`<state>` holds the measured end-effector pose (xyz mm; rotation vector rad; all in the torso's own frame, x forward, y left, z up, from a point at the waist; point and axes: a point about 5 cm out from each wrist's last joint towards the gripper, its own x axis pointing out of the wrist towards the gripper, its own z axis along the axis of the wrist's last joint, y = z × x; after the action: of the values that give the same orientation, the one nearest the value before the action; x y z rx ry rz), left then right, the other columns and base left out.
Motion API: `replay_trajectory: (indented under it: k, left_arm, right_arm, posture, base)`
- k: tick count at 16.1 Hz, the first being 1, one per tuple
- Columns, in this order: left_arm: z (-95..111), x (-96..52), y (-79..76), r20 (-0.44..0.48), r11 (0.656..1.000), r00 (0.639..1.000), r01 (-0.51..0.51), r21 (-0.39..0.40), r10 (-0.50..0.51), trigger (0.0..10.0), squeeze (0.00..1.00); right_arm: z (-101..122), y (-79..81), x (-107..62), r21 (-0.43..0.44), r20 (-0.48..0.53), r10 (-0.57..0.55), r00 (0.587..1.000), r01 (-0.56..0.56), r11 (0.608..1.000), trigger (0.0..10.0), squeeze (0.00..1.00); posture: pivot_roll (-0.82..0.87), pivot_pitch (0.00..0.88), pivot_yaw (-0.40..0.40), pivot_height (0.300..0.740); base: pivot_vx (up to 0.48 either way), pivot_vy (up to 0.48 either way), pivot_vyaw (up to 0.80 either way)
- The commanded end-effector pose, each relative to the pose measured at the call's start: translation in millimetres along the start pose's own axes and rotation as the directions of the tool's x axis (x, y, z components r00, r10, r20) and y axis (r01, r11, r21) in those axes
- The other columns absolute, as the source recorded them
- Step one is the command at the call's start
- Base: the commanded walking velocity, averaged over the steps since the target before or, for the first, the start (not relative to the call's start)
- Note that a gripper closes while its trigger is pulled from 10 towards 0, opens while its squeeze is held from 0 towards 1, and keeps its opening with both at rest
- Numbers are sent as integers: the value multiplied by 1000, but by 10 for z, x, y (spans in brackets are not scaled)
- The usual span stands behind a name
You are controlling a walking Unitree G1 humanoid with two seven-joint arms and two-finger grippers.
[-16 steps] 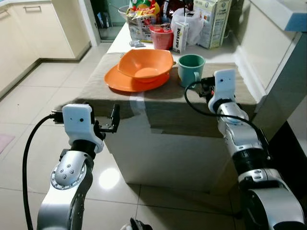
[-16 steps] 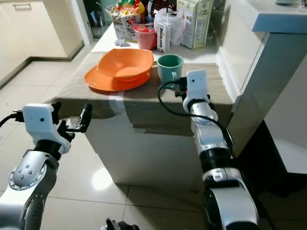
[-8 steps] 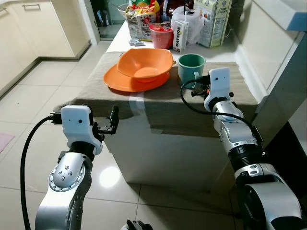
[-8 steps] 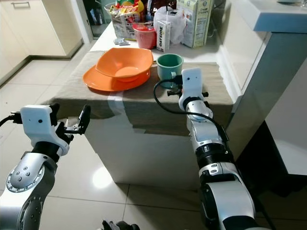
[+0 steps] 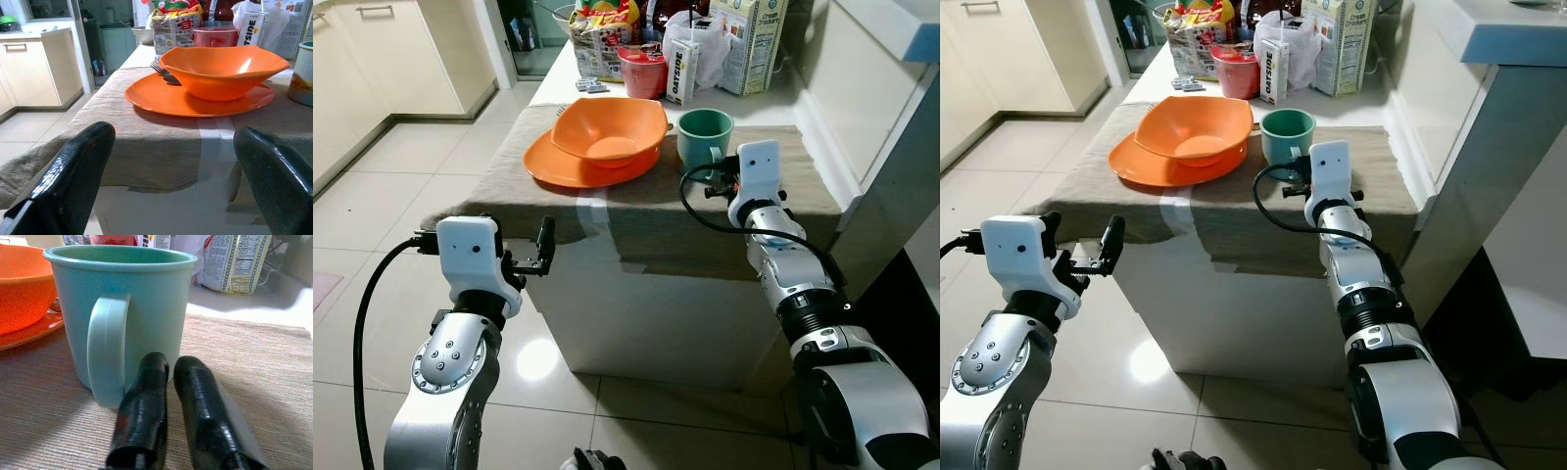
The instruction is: Setting the table
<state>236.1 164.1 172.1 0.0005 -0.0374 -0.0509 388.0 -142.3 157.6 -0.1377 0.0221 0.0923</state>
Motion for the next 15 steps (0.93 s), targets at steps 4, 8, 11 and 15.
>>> replay_trajectory:
  k: [4,8,11,15]
  left_arm:
    - [24,-12,4,5,1000,1000,-5,0,5,10000,0]
    - [26,-9,-10,6,1000,1000,-1,-3,1,10000,0]
    - [25,-8,-16,8,1000,1000,0,-4,0,10000,0]
    - [25,-6,-15,9,1000,1000,-2,-5,2,10000,0]
  right_arm:
    - [76,1,37,-11,28,-2,1000,3,1000,10000,1000]
    - [69,2,38,-6,29,4,1000,-4,1000,10000,1000]
    - [83,42,46,4,37,28,999,-29,1000,10000,1000]
    - [101,82,55,9,43,50,998,-50,999,10000,1000]
  posture:
    - [74,35,111,740]
    - [72,29,110,740]
    - [72,23,104,740]
    - [74,20,101,740]
  base:
    - [0,0,0]
    - [0,0,0]
    - [0,0,0]
    - [0,0,0]
